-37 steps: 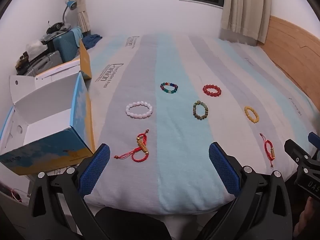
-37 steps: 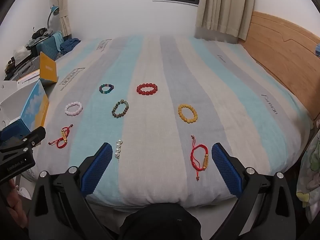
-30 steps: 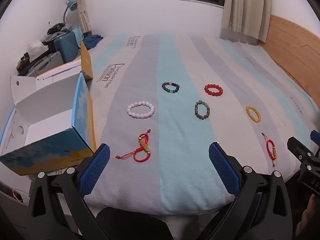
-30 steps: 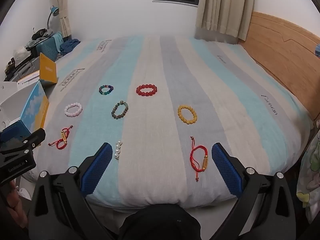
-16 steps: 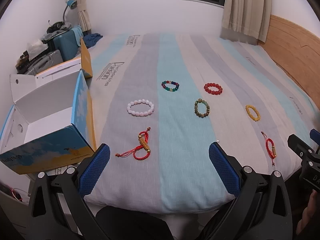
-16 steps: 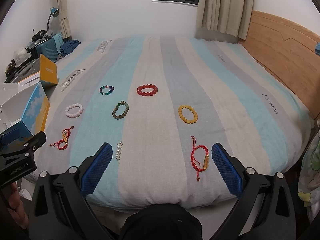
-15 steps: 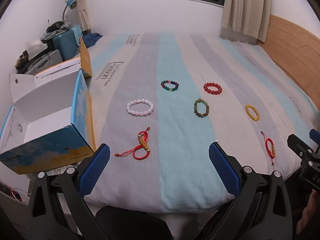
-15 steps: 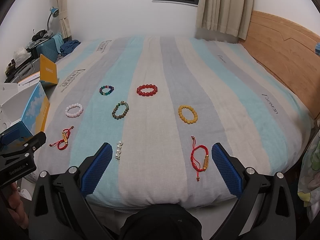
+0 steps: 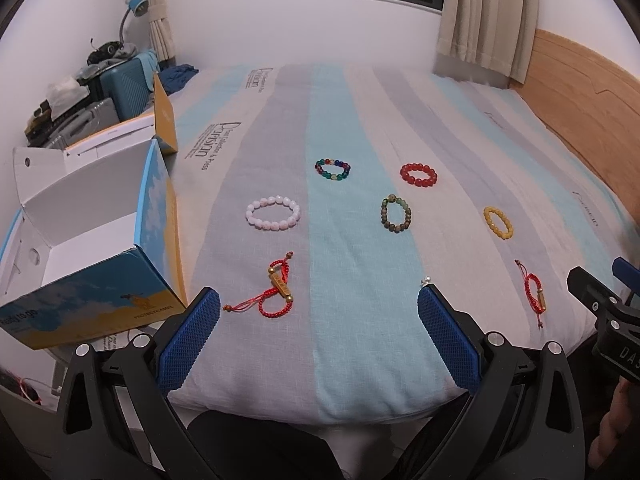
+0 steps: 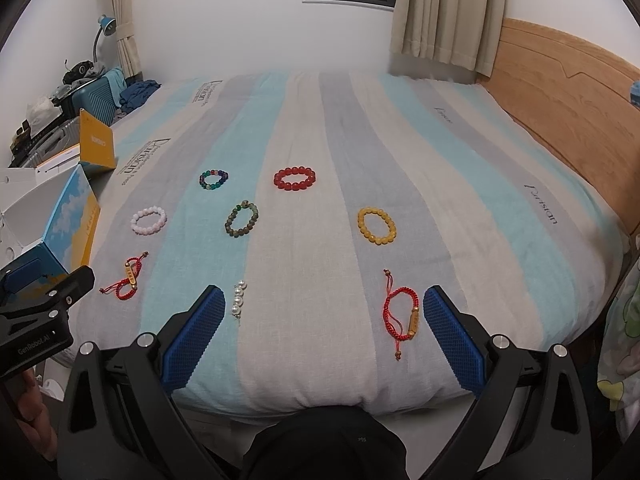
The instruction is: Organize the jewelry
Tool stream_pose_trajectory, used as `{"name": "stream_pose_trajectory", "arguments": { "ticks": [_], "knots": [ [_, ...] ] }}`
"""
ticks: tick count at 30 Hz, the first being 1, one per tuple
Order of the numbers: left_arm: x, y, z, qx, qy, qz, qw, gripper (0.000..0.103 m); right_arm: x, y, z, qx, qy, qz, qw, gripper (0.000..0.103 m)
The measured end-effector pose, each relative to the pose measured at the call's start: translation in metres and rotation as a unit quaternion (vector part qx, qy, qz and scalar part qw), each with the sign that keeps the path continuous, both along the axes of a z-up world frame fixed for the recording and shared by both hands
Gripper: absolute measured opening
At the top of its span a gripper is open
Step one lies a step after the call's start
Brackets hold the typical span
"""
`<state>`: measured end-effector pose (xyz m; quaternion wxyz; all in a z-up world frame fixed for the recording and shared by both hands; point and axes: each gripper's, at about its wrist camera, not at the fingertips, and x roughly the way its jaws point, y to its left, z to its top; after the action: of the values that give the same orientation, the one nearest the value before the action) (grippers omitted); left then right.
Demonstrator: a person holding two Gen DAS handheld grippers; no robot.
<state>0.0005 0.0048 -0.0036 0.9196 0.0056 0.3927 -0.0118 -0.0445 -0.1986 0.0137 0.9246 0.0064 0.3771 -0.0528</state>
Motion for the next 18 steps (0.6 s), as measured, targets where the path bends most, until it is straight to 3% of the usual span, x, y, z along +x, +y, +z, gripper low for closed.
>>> {"name": "stream_pose_trajectory", "arguments": {
  "ticks": [18],
  "knots": [
    [-0.0005,-0.0009,0.0001,0.004,0.002,-0.003,1.0000,0.097,-0.0012,0.0019,-0.0005,0.002,-0.001,0.000,1.000,0.096]
  ]
}}
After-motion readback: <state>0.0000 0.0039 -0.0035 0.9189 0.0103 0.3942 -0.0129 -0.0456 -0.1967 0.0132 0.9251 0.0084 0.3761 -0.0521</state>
